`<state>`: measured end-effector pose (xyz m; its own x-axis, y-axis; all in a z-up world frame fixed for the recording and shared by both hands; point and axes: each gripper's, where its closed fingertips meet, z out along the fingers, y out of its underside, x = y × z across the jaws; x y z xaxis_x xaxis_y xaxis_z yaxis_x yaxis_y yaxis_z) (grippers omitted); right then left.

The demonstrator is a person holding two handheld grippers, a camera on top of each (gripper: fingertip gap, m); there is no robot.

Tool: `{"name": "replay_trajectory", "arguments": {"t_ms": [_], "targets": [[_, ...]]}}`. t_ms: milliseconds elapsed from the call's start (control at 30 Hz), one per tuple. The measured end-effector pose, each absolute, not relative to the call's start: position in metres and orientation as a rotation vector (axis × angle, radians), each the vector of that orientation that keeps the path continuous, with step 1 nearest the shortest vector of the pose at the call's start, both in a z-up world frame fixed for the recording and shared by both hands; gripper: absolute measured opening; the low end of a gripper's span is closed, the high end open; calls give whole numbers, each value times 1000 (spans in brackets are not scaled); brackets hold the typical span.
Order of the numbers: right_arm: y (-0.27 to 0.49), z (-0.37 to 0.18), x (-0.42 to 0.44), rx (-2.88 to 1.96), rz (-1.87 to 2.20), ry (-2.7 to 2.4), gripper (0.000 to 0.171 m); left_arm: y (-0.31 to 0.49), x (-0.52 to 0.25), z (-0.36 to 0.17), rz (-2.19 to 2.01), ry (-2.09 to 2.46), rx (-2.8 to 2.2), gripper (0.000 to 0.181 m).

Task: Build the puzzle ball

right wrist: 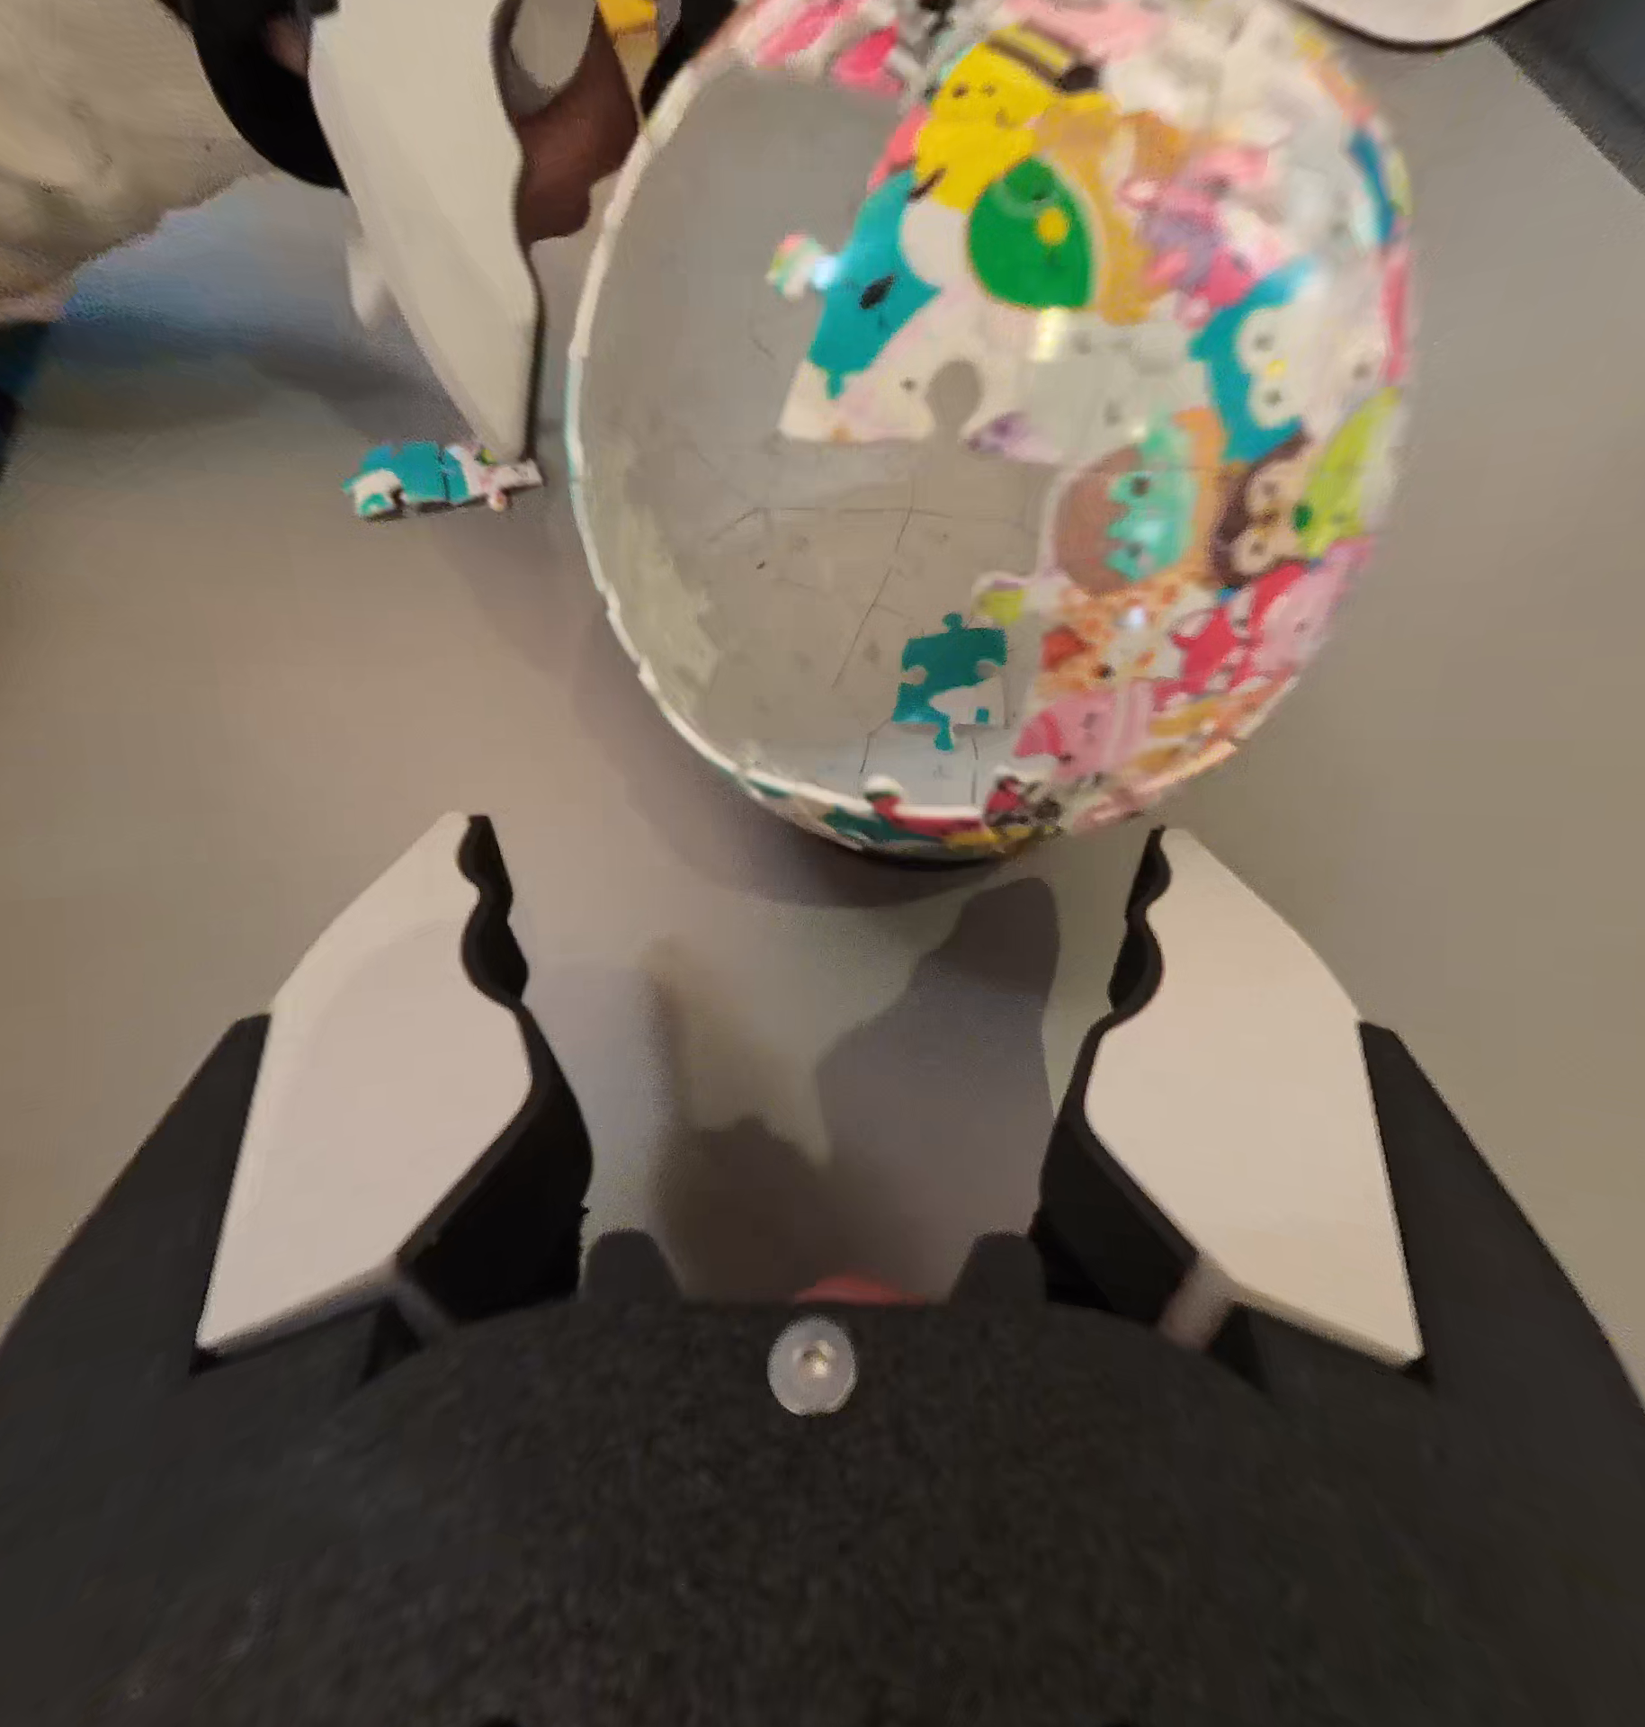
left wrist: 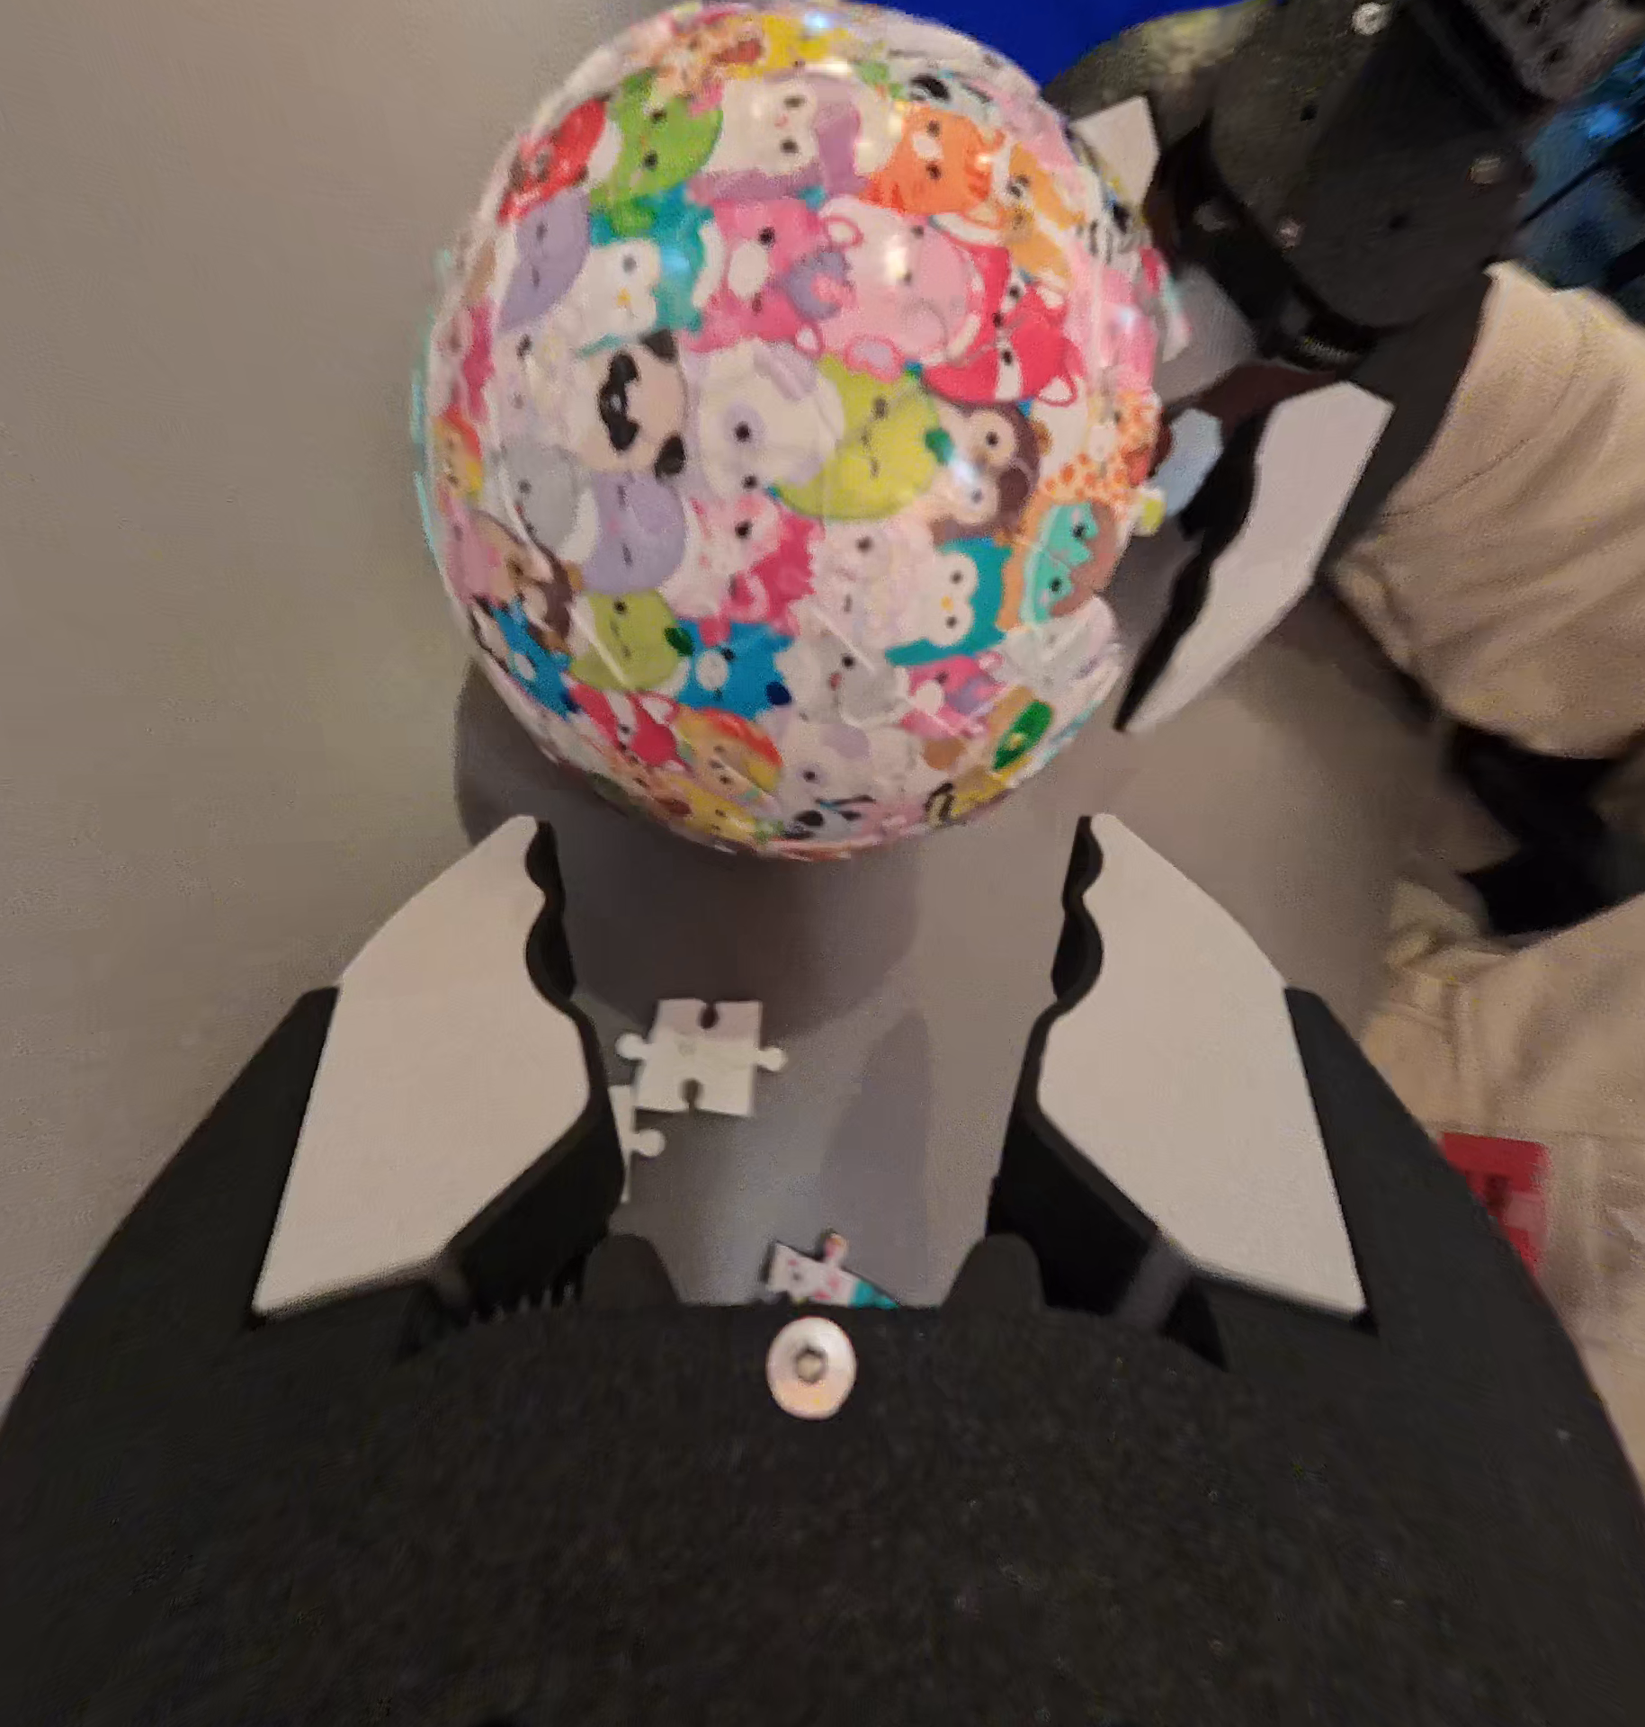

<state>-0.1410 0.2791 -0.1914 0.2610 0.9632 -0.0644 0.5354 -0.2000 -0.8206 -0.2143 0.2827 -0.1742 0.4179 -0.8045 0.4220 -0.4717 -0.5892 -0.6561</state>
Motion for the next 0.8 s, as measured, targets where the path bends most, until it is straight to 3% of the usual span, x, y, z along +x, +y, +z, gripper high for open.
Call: {"name": "replay_trajectory", "arguments": {"t_ms": [167, 333, 500, 600, 800], "targets": [[299, -190, -114, -2008, 861, -1300, 109, 265, -214, -163, -1379, 949, -2345, 97], [255, -143, -106, -2185, 1420, -1190, 103, 246, -216, -134, -1729, 958, -2462, 101], [302, -101, -95, -2353, 1647, -730, 126, 249, -210, -130, -1872, 680, -2587, 121], [323, -122, -103, -2511, 1737, -692, 142, 268, -206, -131, -1977, 290, -2493, 126], [323, -139, -140, -2625, 2006, -487, 143, 310, -223, -134, -1935, -271, -2258, 131]]}}
